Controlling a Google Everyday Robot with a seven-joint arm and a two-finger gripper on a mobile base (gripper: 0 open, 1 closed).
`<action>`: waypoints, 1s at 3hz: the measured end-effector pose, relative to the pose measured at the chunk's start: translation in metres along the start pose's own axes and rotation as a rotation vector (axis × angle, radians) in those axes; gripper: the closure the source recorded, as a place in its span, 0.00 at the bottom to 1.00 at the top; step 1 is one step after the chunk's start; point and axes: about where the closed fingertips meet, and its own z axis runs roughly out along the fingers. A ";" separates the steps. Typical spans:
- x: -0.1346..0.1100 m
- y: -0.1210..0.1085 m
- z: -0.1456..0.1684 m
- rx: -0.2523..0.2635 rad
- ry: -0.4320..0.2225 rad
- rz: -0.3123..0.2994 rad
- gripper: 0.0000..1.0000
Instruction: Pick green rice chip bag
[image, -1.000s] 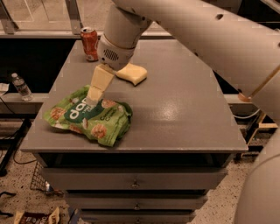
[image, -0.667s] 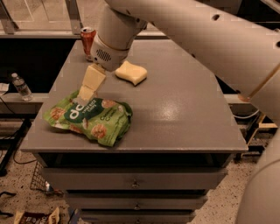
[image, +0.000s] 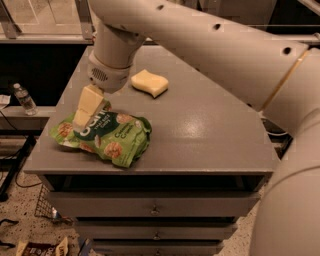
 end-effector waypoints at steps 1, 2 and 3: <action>0.000 0.008 0.011 0.008 0.052 0.045 0.00; 0.001 0.014 0.017 0.016 0.077 0.079 0.00; 0.003 0.018 0.019 0.027 0.088 0.103 0.19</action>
Offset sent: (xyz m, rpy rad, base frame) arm -0.0191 0.0125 -0.0204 -0.1069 0.0627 -0.1111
